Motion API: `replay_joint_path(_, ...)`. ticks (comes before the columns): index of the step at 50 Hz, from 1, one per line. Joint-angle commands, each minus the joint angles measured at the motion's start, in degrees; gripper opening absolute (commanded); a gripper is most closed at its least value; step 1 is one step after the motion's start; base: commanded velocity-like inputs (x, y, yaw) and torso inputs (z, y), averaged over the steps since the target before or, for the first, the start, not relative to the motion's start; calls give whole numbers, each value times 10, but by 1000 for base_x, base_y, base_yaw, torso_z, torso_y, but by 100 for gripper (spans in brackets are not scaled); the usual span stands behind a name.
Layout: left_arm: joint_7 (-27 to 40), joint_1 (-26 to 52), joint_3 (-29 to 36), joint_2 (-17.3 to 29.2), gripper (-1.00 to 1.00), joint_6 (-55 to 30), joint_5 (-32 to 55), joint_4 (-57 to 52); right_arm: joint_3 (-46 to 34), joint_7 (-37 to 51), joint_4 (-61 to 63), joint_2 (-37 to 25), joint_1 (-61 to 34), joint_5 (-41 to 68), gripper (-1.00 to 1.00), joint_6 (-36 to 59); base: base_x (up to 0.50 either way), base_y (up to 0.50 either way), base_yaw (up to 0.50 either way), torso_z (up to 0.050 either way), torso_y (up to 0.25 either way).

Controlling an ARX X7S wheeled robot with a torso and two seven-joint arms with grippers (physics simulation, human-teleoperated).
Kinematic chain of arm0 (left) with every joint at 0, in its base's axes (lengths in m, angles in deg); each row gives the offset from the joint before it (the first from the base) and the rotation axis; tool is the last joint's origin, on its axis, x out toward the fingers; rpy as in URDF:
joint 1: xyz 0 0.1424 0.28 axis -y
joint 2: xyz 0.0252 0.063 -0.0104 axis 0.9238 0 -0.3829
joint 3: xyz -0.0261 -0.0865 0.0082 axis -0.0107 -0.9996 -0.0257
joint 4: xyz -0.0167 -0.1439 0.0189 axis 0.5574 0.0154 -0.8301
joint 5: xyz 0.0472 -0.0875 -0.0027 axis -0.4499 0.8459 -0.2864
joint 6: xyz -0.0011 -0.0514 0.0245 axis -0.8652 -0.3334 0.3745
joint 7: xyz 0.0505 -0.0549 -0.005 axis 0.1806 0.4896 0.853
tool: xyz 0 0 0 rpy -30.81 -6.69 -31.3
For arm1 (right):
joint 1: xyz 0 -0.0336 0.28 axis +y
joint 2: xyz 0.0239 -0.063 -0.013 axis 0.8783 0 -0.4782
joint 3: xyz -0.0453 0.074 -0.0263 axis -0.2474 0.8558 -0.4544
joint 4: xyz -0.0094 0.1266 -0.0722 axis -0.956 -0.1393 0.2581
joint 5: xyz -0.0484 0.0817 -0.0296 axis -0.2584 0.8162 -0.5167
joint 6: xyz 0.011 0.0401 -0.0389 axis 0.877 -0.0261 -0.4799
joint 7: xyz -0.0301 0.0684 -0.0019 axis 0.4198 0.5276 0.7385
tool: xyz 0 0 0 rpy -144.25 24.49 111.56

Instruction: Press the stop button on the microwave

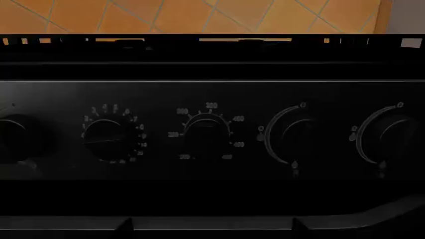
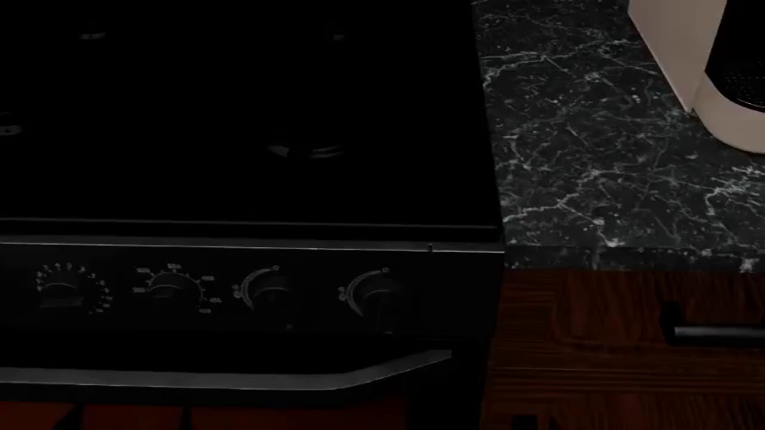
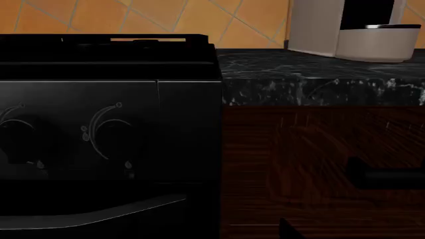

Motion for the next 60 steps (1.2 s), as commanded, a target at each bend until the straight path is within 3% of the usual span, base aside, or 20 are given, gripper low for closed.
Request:
replay_joint_path(1,70,4,70,59,100,1,60,-2,-4,4,-9,-4,-3,4,100,-6,0,0,0,0,0)
replay_joint_path(18,78,23,82,79,100,7,48,42,-56,56,-22,-25,-39,18,100,25,0,0,0,0,0)
replay_joint_path(31,108,-2,42,113,100,25,47,166,-83,78,117,-38,-91,5,100,126,0,0,0,0,0)
replay_joint_path(36,93,32,29,107,100,111,63,362,-91,84,167,-42,-112,2,100,166,0,0,0,0,0)
replay_joint_path(41,50,144,12,96,100,281,77,732,-101,87,227,-45,-151,-3,100,232,0,0,0,0,0)
replay_joint_path(42,53,148,12,96,100,288,73,749,-101,87,231,-46,-155,-2,100,237,0,0,0,0,0)
replay_joint_path(47,12,110,-30,89,100,226,75,750,-113,88,278,-52,-185,-9,100,288,0,0,0,0,0)
replay_joint_path(53,26,88,-67,87,100,192,33,750,-112,89,310,-59,-210,-5,100,319,0,0,0,0,0)
replay_joint_path(56,-25,76,-110,83,100,159,40,750,-115,89,323,-62,-228,-6,100,334,0,0,0,0,0)
replay_joint_path(60,-14,56,-119,83,100,140,12,750,-120,91,330,-61,-258,-8,100,354,0,0,0,0,0)
